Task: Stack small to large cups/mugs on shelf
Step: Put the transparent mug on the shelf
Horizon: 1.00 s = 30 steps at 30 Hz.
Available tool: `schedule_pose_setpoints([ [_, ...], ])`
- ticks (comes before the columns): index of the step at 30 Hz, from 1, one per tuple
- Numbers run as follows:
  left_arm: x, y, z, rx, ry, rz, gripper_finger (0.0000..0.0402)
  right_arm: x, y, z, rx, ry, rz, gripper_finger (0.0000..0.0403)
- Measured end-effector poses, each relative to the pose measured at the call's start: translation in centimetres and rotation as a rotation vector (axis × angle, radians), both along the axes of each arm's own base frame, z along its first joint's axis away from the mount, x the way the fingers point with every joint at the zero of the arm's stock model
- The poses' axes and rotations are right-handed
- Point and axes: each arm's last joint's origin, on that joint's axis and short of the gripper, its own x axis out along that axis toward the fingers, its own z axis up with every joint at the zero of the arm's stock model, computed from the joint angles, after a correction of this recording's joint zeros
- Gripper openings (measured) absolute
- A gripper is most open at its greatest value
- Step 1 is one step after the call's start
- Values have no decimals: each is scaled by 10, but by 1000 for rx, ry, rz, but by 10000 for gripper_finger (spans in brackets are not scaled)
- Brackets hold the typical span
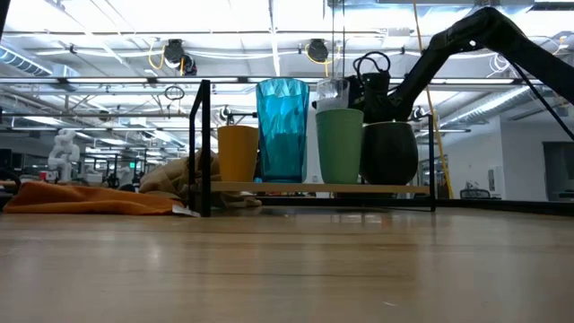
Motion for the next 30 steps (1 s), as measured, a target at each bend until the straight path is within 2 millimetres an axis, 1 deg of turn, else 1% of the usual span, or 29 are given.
schedule_pose_setpoints([
  [7,0,0,0,0,1,0,72,-6,11,35,-44,-28,2,1],
  [11,0,0,-1,2,11,-2,72,-11,18,57,-36,-22,2,1],
  [14,-1,0,-1,9,25,-2,72,-19,26,75,-52,-32,-5,1],
  [15,-3,0,-1,9,36,-4,72,-22,29,85,-71,-44,-7,1],
  [19,-14,-2,2,35,51,31,72,-41,51,132,-113,-69,-19,1],
  [24,-27,-3,13,82,-2,58,72,-64,86,178,-156,-94,-25,1],
  [27,-35,-5,18,98,-27,72,72,-82,107,198,-154,-96,-43,1],
  [30,-43,-6,22,109,-45,81,72,-104,128,210,-146,-104,-95,1],
])
